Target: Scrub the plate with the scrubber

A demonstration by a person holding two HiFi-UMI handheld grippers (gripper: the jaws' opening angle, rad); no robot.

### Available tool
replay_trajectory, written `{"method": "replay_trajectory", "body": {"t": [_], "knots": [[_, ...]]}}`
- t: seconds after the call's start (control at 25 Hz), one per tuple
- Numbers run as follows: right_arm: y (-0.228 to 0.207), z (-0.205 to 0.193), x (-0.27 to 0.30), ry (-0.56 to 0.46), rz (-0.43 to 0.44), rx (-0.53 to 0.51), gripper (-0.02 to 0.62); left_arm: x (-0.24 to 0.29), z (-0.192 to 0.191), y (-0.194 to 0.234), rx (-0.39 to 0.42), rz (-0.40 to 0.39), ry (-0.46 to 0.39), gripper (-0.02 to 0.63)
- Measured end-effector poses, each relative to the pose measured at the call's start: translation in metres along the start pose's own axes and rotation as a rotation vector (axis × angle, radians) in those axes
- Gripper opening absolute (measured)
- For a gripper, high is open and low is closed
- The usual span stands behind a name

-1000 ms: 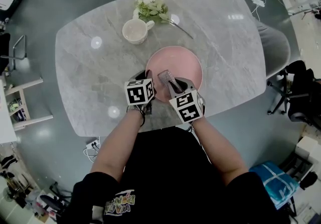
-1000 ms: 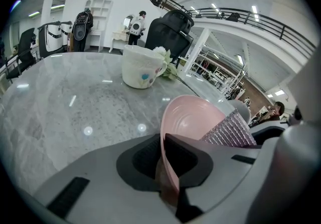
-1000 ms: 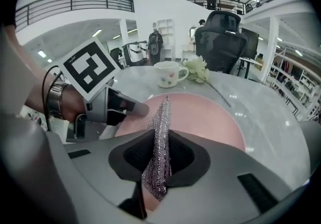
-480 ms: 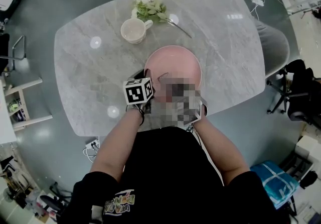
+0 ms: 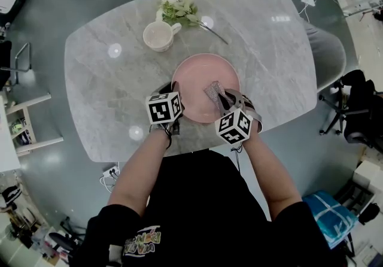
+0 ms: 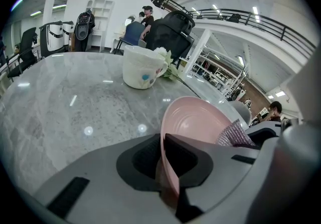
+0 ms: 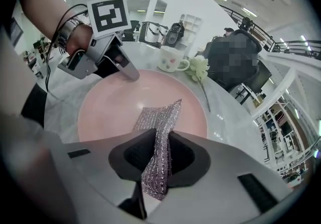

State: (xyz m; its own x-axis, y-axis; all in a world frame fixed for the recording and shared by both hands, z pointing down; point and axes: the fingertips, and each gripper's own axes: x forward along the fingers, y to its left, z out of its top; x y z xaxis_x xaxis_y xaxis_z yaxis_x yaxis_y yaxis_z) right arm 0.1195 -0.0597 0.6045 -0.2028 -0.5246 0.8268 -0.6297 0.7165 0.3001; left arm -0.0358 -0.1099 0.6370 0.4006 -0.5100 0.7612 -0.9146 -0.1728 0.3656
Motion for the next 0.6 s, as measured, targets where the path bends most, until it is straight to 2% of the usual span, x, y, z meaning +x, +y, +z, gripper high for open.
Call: {"method": "replay_trajectory", "body": {"t": [0.6], "knots": [[-0.053,-0.006,0.013,0.057,-0.124,-0.109,0.078,0.001,0.0,0.001,0.007,-0.003,0.005,0.04]]}}
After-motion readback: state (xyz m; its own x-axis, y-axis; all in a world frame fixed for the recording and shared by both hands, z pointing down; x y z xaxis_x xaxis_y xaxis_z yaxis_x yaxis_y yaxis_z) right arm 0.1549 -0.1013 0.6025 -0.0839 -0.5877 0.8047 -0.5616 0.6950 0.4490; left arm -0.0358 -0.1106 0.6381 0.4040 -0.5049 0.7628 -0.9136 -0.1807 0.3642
